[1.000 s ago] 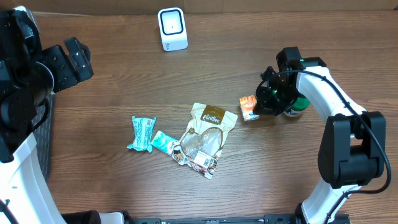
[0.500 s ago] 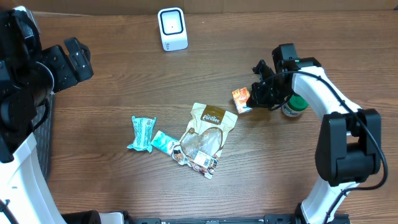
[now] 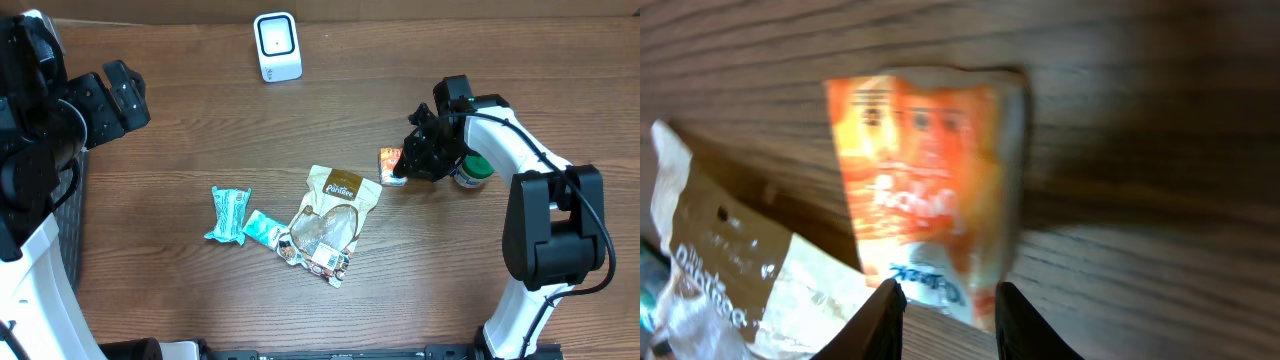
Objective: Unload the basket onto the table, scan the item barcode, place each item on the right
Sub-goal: 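Grasp the small orange snack packet with the right gripper, then lift the orange packet and carry it toward the scanner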
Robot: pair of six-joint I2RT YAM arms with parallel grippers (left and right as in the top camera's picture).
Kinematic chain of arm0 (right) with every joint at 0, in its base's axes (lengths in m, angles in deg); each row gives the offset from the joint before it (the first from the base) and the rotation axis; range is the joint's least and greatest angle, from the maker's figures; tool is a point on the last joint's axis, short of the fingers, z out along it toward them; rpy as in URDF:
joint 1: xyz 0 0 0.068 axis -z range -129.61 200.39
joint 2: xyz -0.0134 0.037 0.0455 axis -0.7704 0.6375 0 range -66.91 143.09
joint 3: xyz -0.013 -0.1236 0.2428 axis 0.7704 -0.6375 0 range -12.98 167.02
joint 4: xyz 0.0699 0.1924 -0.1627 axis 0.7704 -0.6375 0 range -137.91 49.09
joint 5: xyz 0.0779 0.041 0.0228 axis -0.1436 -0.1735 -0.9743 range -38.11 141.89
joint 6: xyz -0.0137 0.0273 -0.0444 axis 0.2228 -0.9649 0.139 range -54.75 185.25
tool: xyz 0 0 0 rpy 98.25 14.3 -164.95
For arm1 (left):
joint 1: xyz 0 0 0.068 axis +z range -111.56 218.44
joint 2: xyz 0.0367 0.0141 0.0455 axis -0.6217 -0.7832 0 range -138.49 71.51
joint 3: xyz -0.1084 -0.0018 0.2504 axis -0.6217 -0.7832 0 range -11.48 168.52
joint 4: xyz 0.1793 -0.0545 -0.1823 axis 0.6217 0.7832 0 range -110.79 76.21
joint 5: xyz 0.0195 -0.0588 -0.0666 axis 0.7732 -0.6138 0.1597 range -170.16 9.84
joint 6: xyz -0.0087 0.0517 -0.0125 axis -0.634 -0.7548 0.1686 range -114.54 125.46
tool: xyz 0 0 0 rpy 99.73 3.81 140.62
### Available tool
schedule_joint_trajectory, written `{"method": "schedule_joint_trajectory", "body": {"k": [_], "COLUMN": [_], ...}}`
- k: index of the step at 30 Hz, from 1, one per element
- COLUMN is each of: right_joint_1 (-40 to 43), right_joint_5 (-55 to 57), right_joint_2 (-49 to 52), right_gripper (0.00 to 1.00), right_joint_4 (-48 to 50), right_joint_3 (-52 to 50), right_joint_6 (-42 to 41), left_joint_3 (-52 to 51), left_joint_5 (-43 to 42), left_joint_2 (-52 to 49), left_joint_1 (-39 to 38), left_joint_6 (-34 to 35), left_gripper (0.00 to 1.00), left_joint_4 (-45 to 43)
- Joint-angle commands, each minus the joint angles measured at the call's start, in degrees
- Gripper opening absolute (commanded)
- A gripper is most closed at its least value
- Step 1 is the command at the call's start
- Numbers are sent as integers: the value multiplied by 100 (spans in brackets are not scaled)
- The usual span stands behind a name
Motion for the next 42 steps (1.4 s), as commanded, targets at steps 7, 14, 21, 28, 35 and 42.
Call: {"method": "schedule_joint_trajectory", "body": {"k": [7,14,21,28,35,42], "right_joint_1": [-57,-146,-151,-151,-149,39], "right_joint_5": [50,181,179,181,109,-1965], "right_joint_2": [39,42,50,72,57,-772], "right_gripper": [27,26,23,19,4,4], "right_joint_4": [-142,79,608,1141,1075,715], "right_joint_3": [122,-4,-474,-817,-769,-308], "right_joint_6": [-1305,-1696,-1832,-1980,-1976,-1099], "left_joint_3": [42,42,42,42,42,42], "left_joint_5": [52,52,52,52,52,52], "left_joint_2": [-9,-9,-9,-9,-9,-9], "left_joint_1": [26,26,26,26,26,26], "left_joint_6": [52,52,52,52,52,52], "left_gripper": [100,100,99,99,100,100], "left_joint_4": [-26,-26,-26,-28,-26,-28]}}
